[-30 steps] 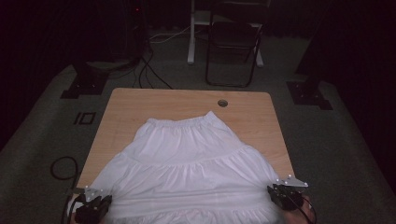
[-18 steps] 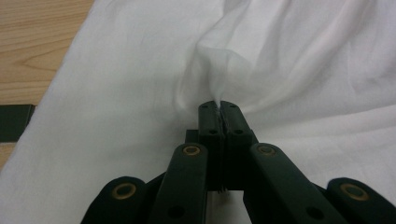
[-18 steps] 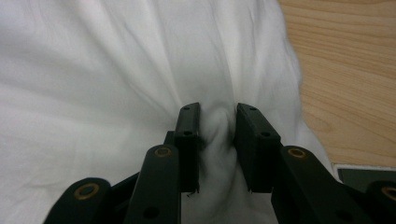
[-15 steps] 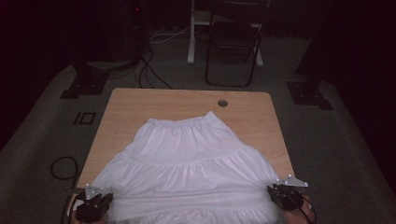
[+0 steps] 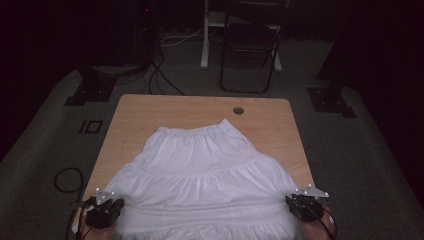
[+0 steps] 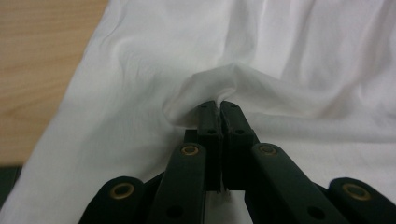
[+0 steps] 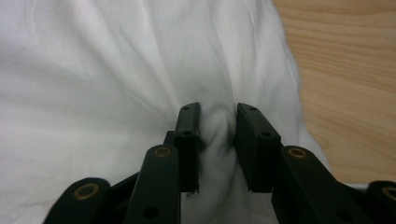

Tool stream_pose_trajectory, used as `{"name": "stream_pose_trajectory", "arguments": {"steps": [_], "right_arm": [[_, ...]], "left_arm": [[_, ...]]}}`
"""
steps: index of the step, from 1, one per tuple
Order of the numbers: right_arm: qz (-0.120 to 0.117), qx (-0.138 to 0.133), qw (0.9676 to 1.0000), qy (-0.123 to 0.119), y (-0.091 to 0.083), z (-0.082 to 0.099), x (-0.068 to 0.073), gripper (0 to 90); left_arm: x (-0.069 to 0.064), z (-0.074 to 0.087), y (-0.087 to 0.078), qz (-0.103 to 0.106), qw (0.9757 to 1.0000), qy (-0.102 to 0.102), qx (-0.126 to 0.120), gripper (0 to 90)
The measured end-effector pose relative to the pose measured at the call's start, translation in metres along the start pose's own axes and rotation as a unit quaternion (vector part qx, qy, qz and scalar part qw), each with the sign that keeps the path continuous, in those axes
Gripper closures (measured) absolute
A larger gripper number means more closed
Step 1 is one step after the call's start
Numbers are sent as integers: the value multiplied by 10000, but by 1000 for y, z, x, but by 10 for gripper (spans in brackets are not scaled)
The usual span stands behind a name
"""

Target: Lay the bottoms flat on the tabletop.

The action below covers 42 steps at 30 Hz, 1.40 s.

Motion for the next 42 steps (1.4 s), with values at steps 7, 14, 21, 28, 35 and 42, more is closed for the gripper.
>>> {"name": "stream_pose_trajectory", "arguments": {"steps": [7, 14, 21, 28, 35, 42], "right_arm": [[97, -54, 9999, 41, 10, -10, -3, 721], [303, -60, 9995, 71, 21, -21, -9, 727], [532, 2, 9983, 226, 39, -36, -23, 729], [306, -243, 9992, 53, 32, -55, -11, 617], [-148, -787, 9955, -511, 28, -99, 35, 569], [-400, -788, 9936, -701, 60, -130, 70, 562]], "left_arm": [[5, -19, 15, -4, 9999, 83, -64, 878], [10, -42, 33, -93, 9996, 272, -24, 878], [11, -72, 58, -183, 9990, 414, 19, 875], [-5, -96, 41, 193, 9988, 338, -301, 754], [-36, -114, 55, 402, 9963, 715, -250, 665], [-39, -107, 93, 375, 9965, 726, 183, 640]]}}
Point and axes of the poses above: each handheld gripper's, and its own axes: y roughly forward along the jaws, z roughly out of its underside, x roughly to its left, the point moved 10 cm from there along y, roughly forward along the jaws, and after that the axes turned 15 degrees about z, right-handed, at the moved point
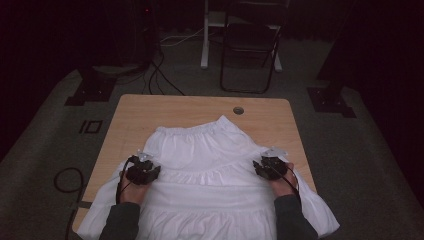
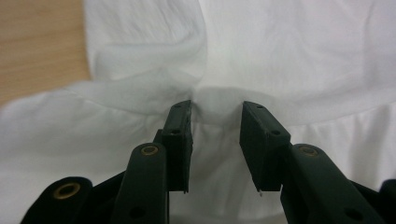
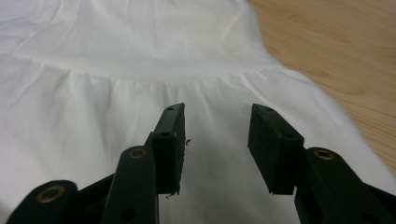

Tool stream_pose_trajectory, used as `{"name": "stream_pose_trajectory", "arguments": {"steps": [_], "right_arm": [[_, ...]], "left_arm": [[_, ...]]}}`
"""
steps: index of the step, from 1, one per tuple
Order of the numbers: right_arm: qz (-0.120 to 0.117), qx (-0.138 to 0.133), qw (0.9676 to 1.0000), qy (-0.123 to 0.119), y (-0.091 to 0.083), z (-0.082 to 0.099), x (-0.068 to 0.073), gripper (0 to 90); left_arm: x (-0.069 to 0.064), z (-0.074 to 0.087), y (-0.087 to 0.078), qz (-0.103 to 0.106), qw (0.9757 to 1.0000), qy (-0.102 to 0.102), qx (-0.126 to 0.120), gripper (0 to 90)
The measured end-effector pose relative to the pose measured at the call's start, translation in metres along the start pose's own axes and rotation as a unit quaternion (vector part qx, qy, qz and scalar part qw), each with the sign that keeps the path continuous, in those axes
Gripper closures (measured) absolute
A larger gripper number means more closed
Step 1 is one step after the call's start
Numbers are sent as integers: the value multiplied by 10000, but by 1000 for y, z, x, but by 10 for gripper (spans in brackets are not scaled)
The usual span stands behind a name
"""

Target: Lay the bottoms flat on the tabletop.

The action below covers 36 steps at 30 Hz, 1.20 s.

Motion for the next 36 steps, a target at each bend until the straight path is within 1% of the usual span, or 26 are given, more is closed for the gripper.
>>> {"name": "stream_pose_trajectory", "arguments": {"steps": [2, 4, 6, 8, 9, 11, 14, 18, 20, 21, 23, 25, 29, 31, 33, 35, 36], "right_arm": [[-74, 39, 10000, 45, 9, -2, 3, 563], [-123, 135, 9998, 104, 19, -2, 7, 565], [-144, 176, 9997, 77, 25, -3, 8, 567], [-155, 240, 9996, 19, 31, -2, 9, 568], [-172, 226, 9996, 22, 34, -3, 9, 572], [-215, 196, 9995, 136, 40, -6, 7, 572], [-199, 156, 9993, 261, 48, -11, 3, 573], [-56, 215, 9993, 306, 60, -20, -5, 574], [38, 250, 9991, 353, 67, -25, -9, 575], [64, 265, 9989, 379, 70, -26, -11, 575], [123, 298, 9984, 469, 76, -30, -16, 577], [199, 331, 9978, 531, 80, -32, -20, 577], [409, 495, 9954, 712, 89, -37, -28, 574], [453, 584, 9946, 732, 90, -39, -28, 572], [479, 633, 9946, 675, 90, -39, -28, 566], [456, 635, 9953, 579, 88, -38, -27, 548], [430, 644, 9954, 564, 86, -37, -26, 540]], "left_arm": [[2, 1, 6, -24, 10000, 50, 70, 643], [4, -1, 10, 3, 10000, 62, 35, 648], [7, -5, 12, -16, 9999, 103, 37, 653], [12, -11, 16, -66, 9998, 161, 13, 663], [14, -14, 19, -85, 9998, 154, -23, 668], [20, -23, 24, -129, 9998, 137, -70, 673], [29, -36, 33, -280, 9995, 130, -95, 676], [38, -55, 47, -491, 9987, 163, -12, 690], [42, -65, 54, -570, 9983, 136, 22, 691], [44, -69, 56, -583, 9982, 101, 26, 692], [49, -75, 60, -602, 9982, -57, 21, 691], [52, -79, 63, -665, 9977, -94, 48, 682], [54, -85, 66, -734, 9969, -263, 76, 661], [51, -84, 67, -669, 9973, -296, 91, 642], [46, -84, 65, -559, 9981, -253, 53, 603], [38, -84, 59, -389, 9991, -167, -84, 588], [33, -85, 53, -285, 9994, -84, -199, 582]]}}
Point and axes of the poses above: each handheld gripper's, and its own axes: y roughly forward along the jaws, z roughly out of its underside, x roughly to its left, the point moved 10 cm from there along y, roughly forward along the jaws, and after that the axes turned 15 degrees about z, right-handed, at the moved point
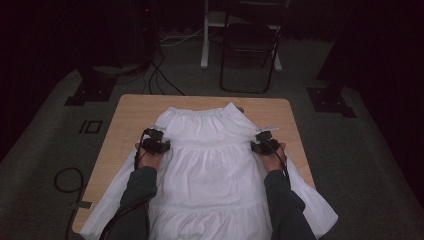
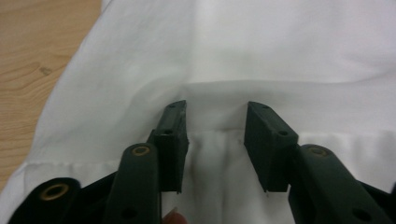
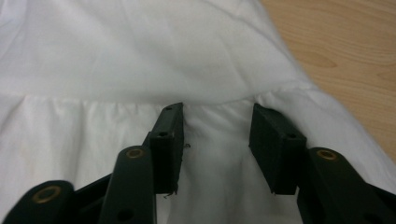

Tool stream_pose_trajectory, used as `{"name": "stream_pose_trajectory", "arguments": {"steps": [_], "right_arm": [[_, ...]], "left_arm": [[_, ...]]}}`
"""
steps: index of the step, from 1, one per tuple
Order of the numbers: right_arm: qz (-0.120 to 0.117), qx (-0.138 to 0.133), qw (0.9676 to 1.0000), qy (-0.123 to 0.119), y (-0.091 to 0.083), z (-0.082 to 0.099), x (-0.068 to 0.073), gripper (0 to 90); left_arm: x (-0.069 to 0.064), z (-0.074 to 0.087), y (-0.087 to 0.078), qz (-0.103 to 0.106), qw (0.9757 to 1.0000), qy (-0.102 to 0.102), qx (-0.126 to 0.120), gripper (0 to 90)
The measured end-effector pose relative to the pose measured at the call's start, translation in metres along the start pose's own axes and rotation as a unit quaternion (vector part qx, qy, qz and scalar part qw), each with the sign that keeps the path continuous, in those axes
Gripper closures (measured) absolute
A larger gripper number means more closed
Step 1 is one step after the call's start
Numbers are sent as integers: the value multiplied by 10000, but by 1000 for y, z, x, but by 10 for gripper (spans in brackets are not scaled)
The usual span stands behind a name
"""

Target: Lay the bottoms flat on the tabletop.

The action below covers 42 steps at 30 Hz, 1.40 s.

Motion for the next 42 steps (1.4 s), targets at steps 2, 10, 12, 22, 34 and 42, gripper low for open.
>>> {"name": "stream_pose_trajectory", "arguments": {"steps": [2, 10, 12, 22, 34, 42], "right_arm": [[-30, -9, 10000, -54, -6, 3, -2, 535], [-216, -348, 9991, -58, -42, 21, -8, 524], [-190, -435, 9988, -136, -54, 29, -11, 523], [15, -758, 9971, -91, -105, 75, -46, 538], [203, -833, 9962, -148, -138, 117, -67, 546], [432, -822, 9957, 30, -151, 137, -92, 551]], "left_arm": [[-7, 3, -13, 146, 9998, 78, -114, 565], [-18, 35, -61, 236, 9989, 378, -175, 533], [-16, 47, -73, 176, 9989, 403, -184, 531], [12, 111, -139, -168, 9995, 59, -272, 509], [32, 163, -177, -484, 9984, -252, -170, 507], [45, 205, -192, -646, 9960, -610, 10, 507]]}}
Point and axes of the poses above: each handheld gripper's, and its own axes: y roughly forward along the jaws, z roughly out of its underside, x roughly to its left, the point moved 10 cm from there along y, roughly forward along the jaws, and after that the axes turned 15 degrees about z, right-handed, at the moved point
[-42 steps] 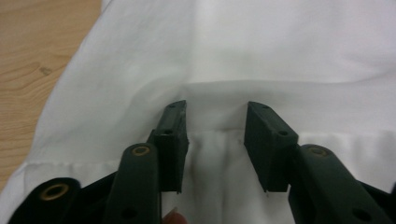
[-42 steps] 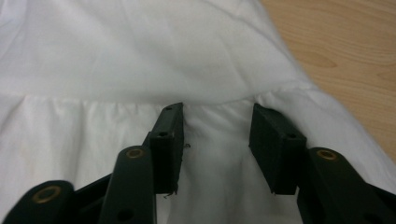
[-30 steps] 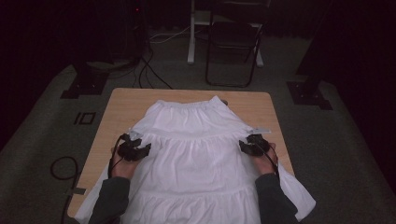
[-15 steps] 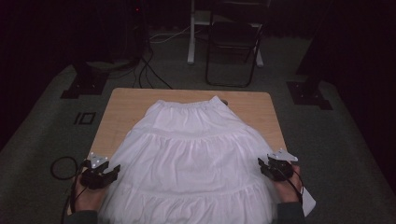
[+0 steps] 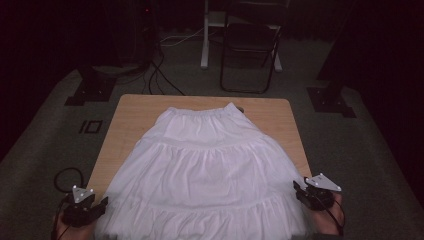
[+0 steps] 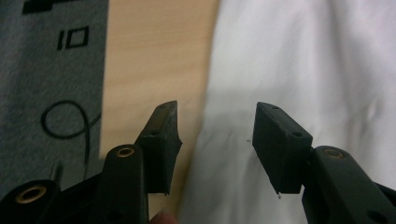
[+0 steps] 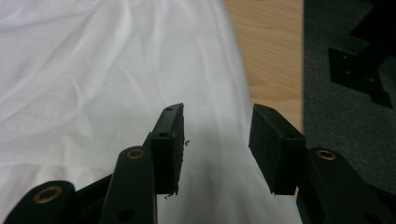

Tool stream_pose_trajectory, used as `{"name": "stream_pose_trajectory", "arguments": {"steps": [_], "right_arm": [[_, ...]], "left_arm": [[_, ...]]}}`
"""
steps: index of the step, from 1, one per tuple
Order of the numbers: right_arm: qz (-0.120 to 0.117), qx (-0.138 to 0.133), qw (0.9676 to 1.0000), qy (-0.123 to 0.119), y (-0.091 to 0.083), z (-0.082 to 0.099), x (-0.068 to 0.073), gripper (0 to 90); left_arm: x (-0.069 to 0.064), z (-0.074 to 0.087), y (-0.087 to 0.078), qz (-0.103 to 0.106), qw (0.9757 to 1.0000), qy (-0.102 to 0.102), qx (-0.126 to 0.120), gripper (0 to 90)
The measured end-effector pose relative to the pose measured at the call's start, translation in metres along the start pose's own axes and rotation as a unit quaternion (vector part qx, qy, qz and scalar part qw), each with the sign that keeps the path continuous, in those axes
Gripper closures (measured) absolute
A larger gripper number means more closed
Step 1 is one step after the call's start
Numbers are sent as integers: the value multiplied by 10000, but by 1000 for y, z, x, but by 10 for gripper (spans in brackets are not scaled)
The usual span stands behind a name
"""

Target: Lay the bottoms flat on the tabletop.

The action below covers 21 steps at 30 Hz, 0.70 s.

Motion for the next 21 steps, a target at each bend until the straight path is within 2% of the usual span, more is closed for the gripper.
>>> {"name": "stream_pose_trajectory", "arguments": {"steps": [5, 12, 16, 21], "right_arm": [[129, -35, 9996, 248, -6, 6, -20, 555], [356, 2, 9980, 527, -9, 11, -45, 587], [473, 112, 9971, 593, -5, 19, -58, 685], [538, 283, 9961, 641, 1, 30, -67, 700]], "left_arm": [[4, 19, -3, -29, 9999, -142, 73, 502], [3, 27, -4, 33, 9995, -306, -43, 492], [1, 33, -8, 31, 9989, -458, -58, 465], [1, 39, -13, 1, 9987, -514, -50, 459]]}}
Point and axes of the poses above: each handheld gripper's, and its own axes: y roughly forward along the jaws, z roughly out of its underside, x roughly to its left, the point moved 10 cm from there along y, roughly forward along the jaws, and after that the axes turned 15 degrees about z, right-handed, at the moved point
